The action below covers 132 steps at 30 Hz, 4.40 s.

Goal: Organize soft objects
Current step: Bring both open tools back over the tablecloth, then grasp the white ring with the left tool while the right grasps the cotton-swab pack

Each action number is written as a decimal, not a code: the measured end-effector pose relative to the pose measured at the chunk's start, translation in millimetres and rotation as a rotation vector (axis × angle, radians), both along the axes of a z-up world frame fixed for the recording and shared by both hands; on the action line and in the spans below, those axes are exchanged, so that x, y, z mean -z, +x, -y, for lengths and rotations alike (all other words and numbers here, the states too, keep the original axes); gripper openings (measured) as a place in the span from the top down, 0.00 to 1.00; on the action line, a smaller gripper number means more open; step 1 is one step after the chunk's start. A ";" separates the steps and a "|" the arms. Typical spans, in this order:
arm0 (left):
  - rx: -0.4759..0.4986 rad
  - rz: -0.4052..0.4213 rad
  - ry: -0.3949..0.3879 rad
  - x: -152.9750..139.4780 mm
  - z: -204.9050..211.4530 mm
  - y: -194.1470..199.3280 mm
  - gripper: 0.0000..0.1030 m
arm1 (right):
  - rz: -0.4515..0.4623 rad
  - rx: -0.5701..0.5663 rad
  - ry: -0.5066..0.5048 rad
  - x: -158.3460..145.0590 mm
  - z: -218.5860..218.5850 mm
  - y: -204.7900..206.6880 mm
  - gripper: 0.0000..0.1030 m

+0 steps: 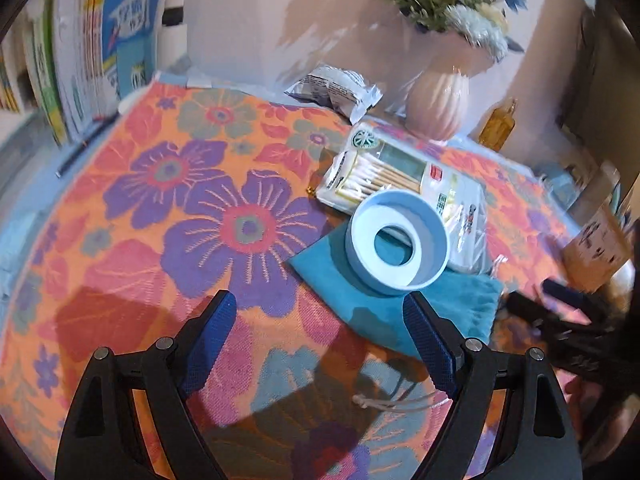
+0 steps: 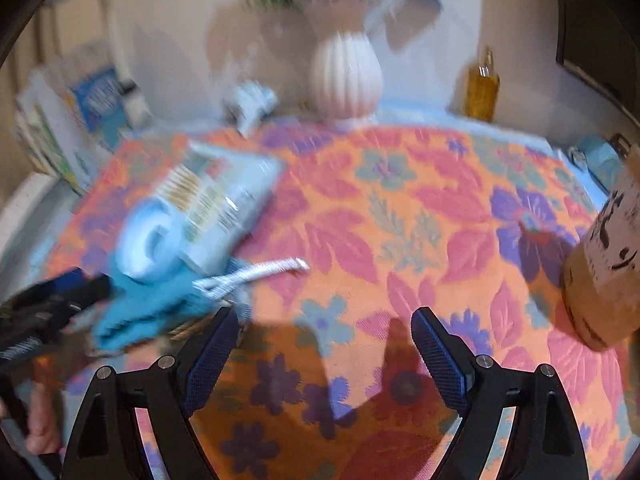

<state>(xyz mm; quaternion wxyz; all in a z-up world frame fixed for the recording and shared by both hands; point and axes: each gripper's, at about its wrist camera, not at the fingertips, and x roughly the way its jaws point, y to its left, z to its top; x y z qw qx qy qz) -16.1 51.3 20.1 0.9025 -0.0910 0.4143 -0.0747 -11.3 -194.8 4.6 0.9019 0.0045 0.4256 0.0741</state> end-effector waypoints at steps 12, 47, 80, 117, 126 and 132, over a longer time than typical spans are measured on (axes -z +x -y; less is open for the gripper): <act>-0.030 0.014 -0.055 3.7 -9.0 -4.4 0.17 | -0.024 0.016 -0.034 7.5 -3.0 4.8 0.04; 0.190 0.016 0.177 -0.3 54.1 40.8 0.21 | -0.025 -0.271 -0.042 -30.2 -54.9 105.5 0.42; -0.230 0.108 0.112 -40.5 -77.7 -47.0 0.38 | -0.040 -0.441 -0.197 -6.9 -143.5 67.1 0.06; 0.106 0.158 0.176 -53.9 51.2 -60.1 0.38 | -0.024 -0.130 -0.131 -28.5 23.0 -25.9 0.07; 0.129 0.118 0.187 -47.8 65.3 -54.6 0.38 | -0.183 -0.210 0.084 9.9 48.2 8.6 0.02; 0.142 0.103 0.191 -46.1 73.5 -54.1 0.38 | -0.156 -0.227 0.015 11.3 21.3 1.2 0.00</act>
